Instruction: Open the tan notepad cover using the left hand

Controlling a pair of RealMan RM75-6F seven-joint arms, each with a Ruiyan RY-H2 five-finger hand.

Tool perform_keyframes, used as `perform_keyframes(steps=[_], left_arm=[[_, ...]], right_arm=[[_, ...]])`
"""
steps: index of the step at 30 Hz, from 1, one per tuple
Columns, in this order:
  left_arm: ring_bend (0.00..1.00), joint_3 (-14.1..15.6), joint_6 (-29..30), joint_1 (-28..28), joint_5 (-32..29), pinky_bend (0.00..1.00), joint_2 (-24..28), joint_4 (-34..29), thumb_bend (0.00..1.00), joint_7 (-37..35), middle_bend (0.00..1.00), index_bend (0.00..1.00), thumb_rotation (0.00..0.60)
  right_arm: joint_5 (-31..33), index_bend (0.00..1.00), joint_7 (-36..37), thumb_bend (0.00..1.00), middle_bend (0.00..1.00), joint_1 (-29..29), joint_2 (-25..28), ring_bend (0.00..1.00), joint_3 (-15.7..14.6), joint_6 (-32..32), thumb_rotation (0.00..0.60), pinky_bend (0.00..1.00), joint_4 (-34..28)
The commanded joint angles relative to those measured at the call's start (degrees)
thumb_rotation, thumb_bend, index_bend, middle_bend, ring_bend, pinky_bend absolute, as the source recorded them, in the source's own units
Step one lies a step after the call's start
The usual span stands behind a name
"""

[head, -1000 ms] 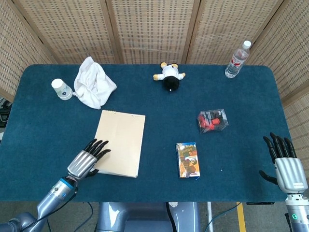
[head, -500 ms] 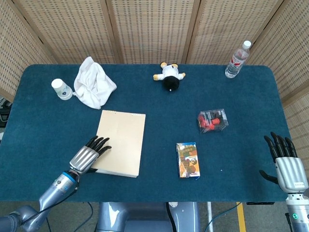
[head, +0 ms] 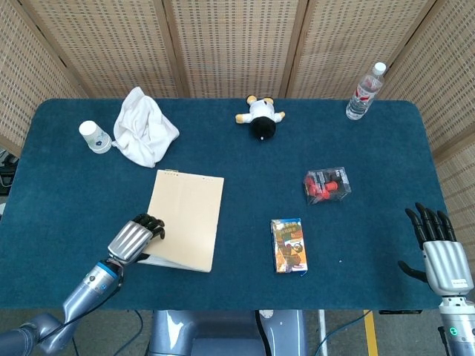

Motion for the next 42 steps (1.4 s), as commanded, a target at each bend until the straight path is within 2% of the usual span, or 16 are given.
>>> perform_keyframes(steps=[1,3,7,9,12,17,29,38,42], left_arm=[[0.27,-1.0,-0.6,-1.2,-0.2,0.22,-1.0,0.5,0.58,0.4,0.33,0.5,0.6],[0.29,-1.1,-0.9,-1.6,-0.4,0.24,-1.1,0.2,0.59,0.5,0.36,0.54,0.6],[0.4,-0.8,-0.3,-1.6,-0.1,0.43,-1.2,0.1,0.62,-1.2,0.51,0.72,0.6],[0.44,-0.3,0.7,-1.5,0.7,0.48,-1.0,0.6,0.63,-2.9,0.56,0.78,0.6],[0.46,0.9,2.1,-1.2,2.1,0.51,-0.6,1.3,0.65,-5.1,0.61,0.83,0.6],[0.48,3.7,4.1,-0.5,4.8,0.52,2.0,-0.1,0.65,-7.5,0.62,0.84,0.6],[0.48,11.8,11.3,2.1,13.3,0.54,15.0,-11.2,0.65,-11.1,0.63,0.85,0.6],[0.48,19.0,17.9,4.9,20.6,0.54,20.5,-12.9,0.65,-18.6,0.63,0.85,0.6],[0.48,19.7,18.8,5.4,21.4,0.54,21.7,-13.6,0.65,-19.5,0.63,0.85,0.6]], right_arm=[[0.0,0.0,0.0,0.0,0.0,0.0,0.0,0.0,0.0,-0.1,0.6,0.0,0.1],[0.1,0.0,0.0,0.0,0.0,0.1,0.0,0.0,-0.1,-0.2,0.6,0.0,0.1],[0.1,0.0,0.3,0.0,0.0,0.1,0.0,0.0,0.0,-0.1,0.6,0.0,0.1],[0.0,0.0,0.4,0.0,0.0,0.1,0.0,0.0,0.0,-0.2,0.6,0.0,0.1],[-0.1,0.0,0.4,0.0,0.0,0.1,0.0,0.0,-0.1,-0.1,0.6,0.0,0.1],[-0.2,0.0,0.3,0.0,0.0,0.0,0.0,0.0,-0.1,0.0,0.6,0.0,0.1],[-0.4,0.0,-0.5,0.0,0.0,0.0,-0.3,0.0,-0.4,0.0,0.6,0.0,-0.1],[-0.5,0.0,-0.9,0.0,0.0,0.0,-0.4,0.0,-0.5,-0.1,0.6,0.0,-0.2],[-0.7,0.0,-1.4,0.0,0.0,0.1,-0.6,0.0,-0.6,-0.2,0.6,0.0,-0.2]])
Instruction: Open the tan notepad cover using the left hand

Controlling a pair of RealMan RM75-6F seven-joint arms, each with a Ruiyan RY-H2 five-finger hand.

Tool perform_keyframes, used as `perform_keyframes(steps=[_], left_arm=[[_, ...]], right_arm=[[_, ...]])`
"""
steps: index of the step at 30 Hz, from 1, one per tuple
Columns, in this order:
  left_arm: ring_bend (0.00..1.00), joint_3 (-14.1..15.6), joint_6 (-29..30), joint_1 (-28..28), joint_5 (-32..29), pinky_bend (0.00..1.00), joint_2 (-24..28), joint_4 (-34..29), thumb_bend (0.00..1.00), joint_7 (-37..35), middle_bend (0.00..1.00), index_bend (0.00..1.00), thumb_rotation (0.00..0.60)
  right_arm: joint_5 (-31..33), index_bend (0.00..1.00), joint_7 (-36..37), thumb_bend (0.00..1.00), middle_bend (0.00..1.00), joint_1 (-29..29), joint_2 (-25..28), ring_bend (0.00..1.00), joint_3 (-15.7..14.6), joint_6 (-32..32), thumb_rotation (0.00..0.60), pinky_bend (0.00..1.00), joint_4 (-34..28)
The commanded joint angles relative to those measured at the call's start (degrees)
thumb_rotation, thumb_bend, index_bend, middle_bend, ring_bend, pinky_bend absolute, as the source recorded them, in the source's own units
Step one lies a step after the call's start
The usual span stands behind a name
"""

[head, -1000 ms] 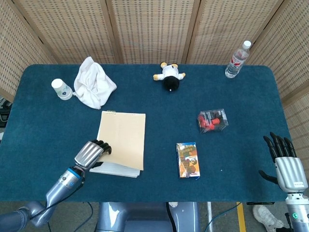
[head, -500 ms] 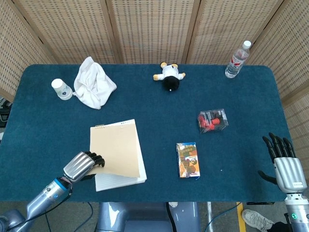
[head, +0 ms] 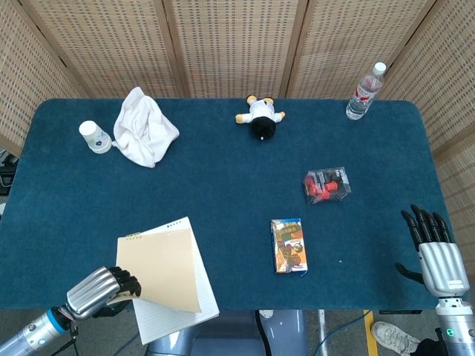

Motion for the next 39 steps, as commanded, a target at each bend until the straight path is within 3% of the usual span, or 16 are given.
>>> perform_keyframes(steps=[1,7,14,17,21,26,35,36,37,38,39], left_arm=[[0.48,0.1,0.3,0.5,-0.3,0.54,0.9,-1.0,0.65,-0.8,0.63,0.85,0.6],[0.49,-3.6,-1.4,-0.1,-6.2,0.54,1.1,-4.0,0.65,-3.6,0.63,0.85,0.6],[0.49,-14.2,-9.7,-3.9,-24.1,0.54,5.3,-15.3,0.65,-2.0,0.63,0.85,0.6],[0.49,-19.0,-13.7,-6.2,-32.1,0.54,5.8,-16.1,0.65,-0.2,0.63,0.85,0.6],[0.49,-24.8,-21.4,-10.0,-43.7,0.54,5.8,-15.0,0.65,1.4,0.63,0.85,0.6],[0.49,-30.2,-27.3,-14.0,-53.8,0.54,4.9,-10.9,0.65,3.7,0.63,0.85,0.6],[0.48,-33.9,-35.9,-19.8,-67.8,0.53,1.5,0.0,0.64,10.6,0.62,0.84,0.6],[0.45,-34.2,-36.4,-20.2,-68.8,0.5,0.6,2.0,0.59,11.1,0.57,0.78,0.6],[0.35,-34.3,-36.9,-20.5,-69.4,0.4,0.0,3.3,0.5,11.3,0.44,0.64,0.6],[0.25,-34.4,-37.7,-20.8,-70.0,0.29,-0.8,5.2,0.41,11.5,0.31,0.49,0.6],[0.12,-34.3,-38.4,-21.0,-70.4,0.15,-1.3,6.3,0.26,11.6,0.15,0.25,0.6]], right_arm=[[-0.1,0.0,-0.3,0.0,0.0,0.0,-0.1,0.0,-0.1,0.0,0.6,0.0,0.0],[-0.1,0.0,-0.5,0.0,0.0,0.0,-0.2,0.0,-0.1,-0.1,0.6,0.0,0.1],[-0.1,0.0,-0.4,0.0,0.0,0.1,-0.2,0.0,-0.1,-0.1,0.6,0.0,0.1],[-0.1,0.0,-0.3,0.0,0.0,0.1,-0.2,0.0,-0.1,-0.1,0.6,0.0,0.1],[-0.1,0.0,-0.4,0.0,0.0,0.1,-0.2,0.0,0.0,0.0,0.6,0.0,0.2],[0.2,0.0,-0.8,0.0,0.0,0.1,-0.3,0.0,0.1,-0.1,0.6,0.0,0.1],[0.5,0.0,-2.4,0.0,0.0,0.4,-0.8,0.0,0.1,-0.7,0.6,0.0,-0.1],[0.6,0.0,-2.7,0.0,0.0,0.3,-0.9,0.0,0.1,-0.7,0.6,0.0,-0.1],[0.5,0.0,-2.9,0.0,0.0,0.4,-0.9,0.0,0.1,-0.7,0.6,0.0,-0.2],[0.6,0.0,-3.1,0.0,0.0,0.4,-1.0,0.0,0.1,-0.7,0.6,0.0,-0.2],[0.6,0.0,-3.3,0.0,0.0,0.4,-1.1,0.0,0.1,-0.8,0.6,0.0,-0.2]])
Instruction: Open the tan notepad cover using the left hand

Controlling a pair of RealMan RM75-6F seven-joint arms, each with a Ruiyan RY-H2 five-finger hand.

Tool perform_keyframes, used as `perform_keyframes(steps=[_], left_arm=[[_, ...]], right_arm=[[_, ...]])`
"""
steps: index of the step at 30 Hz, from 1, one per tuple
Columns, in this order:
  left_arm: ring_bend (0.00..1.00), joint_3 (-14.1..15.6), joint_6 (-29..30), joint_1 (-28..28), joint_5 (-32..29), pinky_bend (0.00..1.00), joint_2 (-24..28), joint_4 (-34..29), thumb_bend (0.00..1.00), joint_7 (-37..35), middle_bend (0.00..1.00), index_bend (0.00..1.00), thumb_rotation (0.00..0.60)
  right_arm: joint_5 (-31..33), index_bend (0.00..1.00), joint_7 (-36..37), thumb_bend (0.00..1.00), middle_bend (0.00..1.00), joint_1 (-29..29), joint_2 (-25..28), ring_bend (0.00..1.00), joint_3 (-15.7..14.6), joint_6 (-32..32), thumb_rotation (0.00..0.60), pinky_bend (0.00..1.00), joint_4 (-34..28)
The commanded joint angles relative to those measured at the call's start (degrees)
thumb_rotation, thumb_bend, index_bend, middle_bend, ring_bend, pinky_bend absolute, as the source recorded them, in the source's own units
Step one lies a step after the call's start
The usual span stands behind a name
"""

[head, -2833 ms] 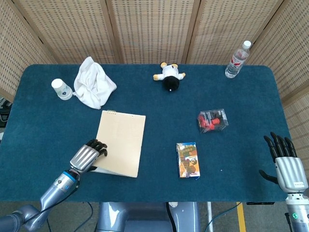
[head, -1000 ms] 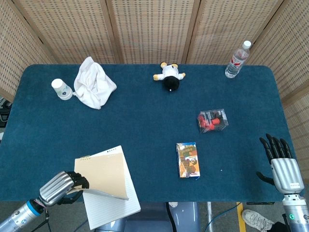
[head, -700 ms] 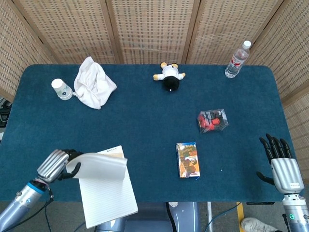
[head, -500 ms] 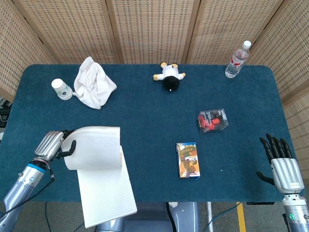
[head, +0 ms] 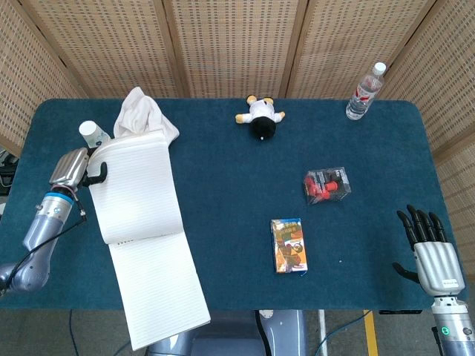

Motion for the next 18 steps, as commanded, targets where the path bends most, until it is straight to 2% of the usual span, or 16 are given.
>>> perform_keyframes(steps=[1,2,3,6,10,14,18], left_arm=[[0.02,-0.7,-4.0,-1.9,-3.4,0.04,-3.1,6.0,0.13,1.8,0.03,0.08,0.6],[0.0,-0.3,-6.6,-2.2,-4.5,0.0,-3.2,7.1,0.07,1.8,0.0,0.01,0.6],[0.0,-0.1,-7.7,-2.3,-5.2,0.0,-3.3,7.9,0.02,2.0,0.0,0.0,0.6],[0.0,-0.7,-6.4,-1.8,-5.7,0.0,-4.8,10.6,0.0,1.5,0.0,0.0,0.6],[0.0,-1.7,-3.7,0.1,-3.5,0.0,-5.4,12.0,0.0,-1.3,0.0,0.0,0.6],[0.0,-2.5,1.1,2.8,1.3,0.0,-3.7,10.3,0.0,-4.4,0.0,0.0,0.6],[0.0,-1.9,8.4,7.6,10.1,0.0,0.8,4.3,0.0,-9.0,0.0,0.0,0.6]], right_arm=[[0.1,0.0,-0.4,0.0,0.0,0.1,-0.2,0.0,0.0,-0.2,0.6,0.0,-0.1],[0.2,0.0,-0.5,0.0,0.0,0.2,-0.3,0.0,0.0,-0.3,0.6,0.0,-0.1],[0.2,0.0,-0.6,0.0,0.0,0.2,-0.3,0.0,0.0,-0.4,0.6,0.0,-0.1],[0.4,0.0,-0.8,0.0,0.0,0.2,-0.4,0.0,0.0,-0.5,0.6,0.0,0.0],[0.2,0.0,-0.8,0.0,0.0,0.1,-0.5,0.0,-0.2,-0.5,0.6,0.0,0.0],[-0.2,0.0,-0.6,0.0,0.0,0.1,-0.4,0.0,-0.3,-0.2,0.6,0.0,-0.2],[-0.7,0.0,-0.5,0.0,0.0,0.0,-0.4,0.0,-0.4,0.1,0.6,0.0,-0.3]])
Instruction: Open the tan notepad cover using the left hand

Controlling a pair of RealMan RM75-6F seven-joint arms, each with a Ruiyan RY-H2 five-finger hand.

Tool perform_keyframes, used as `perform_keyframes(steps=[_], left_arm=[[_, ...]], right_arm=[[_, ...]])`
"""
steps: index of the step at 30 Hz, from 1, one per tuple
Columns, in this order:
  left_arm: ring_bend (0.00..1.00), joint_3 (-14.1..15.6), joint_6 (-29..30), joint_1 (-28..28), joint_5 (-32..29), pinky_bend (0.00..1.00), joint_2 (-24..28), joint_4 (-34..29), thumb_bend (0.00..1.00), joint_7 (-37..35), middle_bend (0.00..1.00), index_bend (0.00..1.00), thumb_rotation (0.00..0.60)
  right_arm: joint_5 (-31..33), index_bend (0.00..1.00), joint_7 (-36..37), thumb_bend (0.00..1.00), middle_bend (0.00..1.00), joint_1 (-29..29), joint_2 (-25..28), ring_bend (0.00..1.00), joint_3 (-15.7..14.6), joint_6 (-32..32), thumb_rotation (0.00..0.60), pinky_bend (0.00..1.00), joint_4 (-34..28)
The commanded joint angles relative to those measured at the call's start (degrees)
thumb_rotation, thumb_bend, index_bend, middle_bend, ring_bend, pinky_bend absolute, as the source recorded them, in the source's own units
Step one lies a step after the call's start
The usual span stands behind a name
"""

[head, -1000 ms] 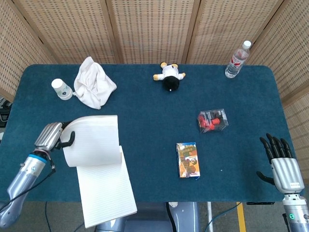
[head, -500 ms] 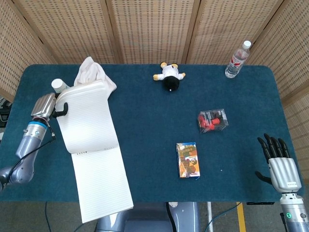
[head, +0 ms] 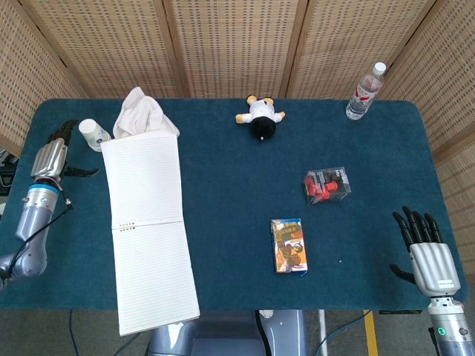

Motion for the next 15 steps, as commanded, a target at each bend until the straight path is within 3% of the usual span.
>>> perform_keyframes(steps=[1,7,15], left_arm=[[0.0,0.6,8.0,5.6,9.5,0.0,5.0,-6.5,0.0,-4.7,0.0,0.0,0.6],[0.0,5.4,22.3,15.2,19.8,0.0,10.7,-17.2,0.0,-3.4,0.0,0.0,0.6],[0.0,15.9,35.3,27.7,26.7,0.0,15.0,-32.4,0.0,14.2,0.0,0.0,0.6]], right_arm=[[-0.1,0.0,0.0,0.0,0.0,0.0,0.0,0.0,0.0,0.1,0.6,0.0,0.0],[-0.3,0.0,0.1,0.0,0.0,0.0,0.0,0.0,0.2,0.6,0.6,0.0,0.0],[-0.3,0.0,1.2,0.0,0.0,-0.1,-0.1,0.0,0.4,1.0,0.6,0.0,1.1]])
